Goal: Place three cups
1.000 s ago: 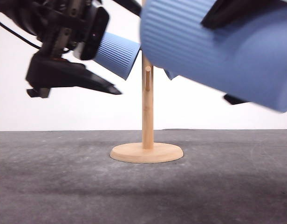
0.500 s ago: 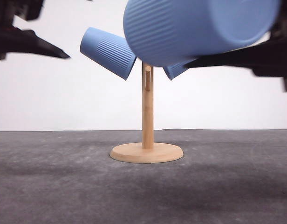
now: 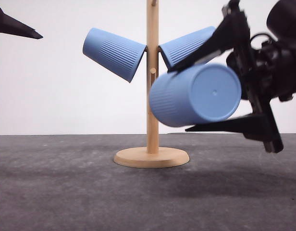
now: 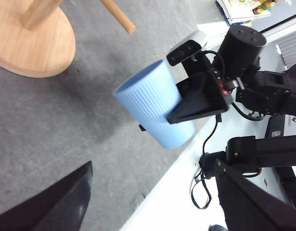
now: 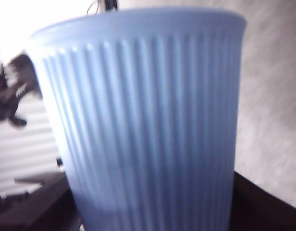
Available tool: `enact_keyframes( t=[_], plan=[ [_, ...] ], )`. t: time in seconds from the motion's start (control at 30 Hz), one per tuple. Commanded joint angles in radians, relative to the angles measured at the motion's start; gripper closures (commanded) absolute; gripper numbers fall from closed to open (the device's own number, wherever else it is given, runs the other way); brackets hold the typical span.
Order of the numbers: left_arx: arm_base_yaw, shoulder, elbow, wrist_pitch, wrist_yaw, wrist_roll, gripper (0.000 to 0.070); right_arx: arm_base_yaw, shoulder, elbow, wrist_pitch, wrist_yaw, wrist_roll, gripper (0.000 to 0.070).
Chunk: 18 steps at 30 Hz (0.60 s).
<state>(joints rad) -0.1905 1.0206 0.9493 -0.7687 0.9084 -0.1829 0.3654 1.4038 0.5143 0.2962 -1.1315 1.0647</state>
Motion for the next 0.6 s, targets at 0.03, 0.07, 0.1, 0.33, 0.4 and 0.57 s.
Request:
enact_keyframes(
  t=[0.03,0.07,0.1,0.33,0.4,0.57],
  plan=[
    [0.006,0.006,0.023,0.003,-0.007,0.013,0.0214,0.006,0.040,0.029,0.091,-0.003,0.114,0.0302],
    [0.007,0.006,0.023,0.003,-0.013,0.013,0.0214,0.006,0.042,0.034,0.138,-0.003,0.163,0.0302],
    [0.008,0.006,0.023,0.003,-0.019,0.013,0.0214,0.007,0.042,0.038,0.186,0.000,0.212,0.0301],
    [0.008,0.006,0.023,0.003,-0.025,0.014,0.0214,0.007,0.054,0.072,0.475,0.049,0.551,0.0301],
    [0.008,0.006,0.023,0.003,-0.025,0.014,0.0214,0.014,0.054,0.077,0.478,0.085,0.583,0.0301],
    [0.008,0.006,0.023,0.003,-0.025,0.014,0.0214,0.034,0.061,0.077,0.477,0.120,0.603,0.0301]
  ],
)
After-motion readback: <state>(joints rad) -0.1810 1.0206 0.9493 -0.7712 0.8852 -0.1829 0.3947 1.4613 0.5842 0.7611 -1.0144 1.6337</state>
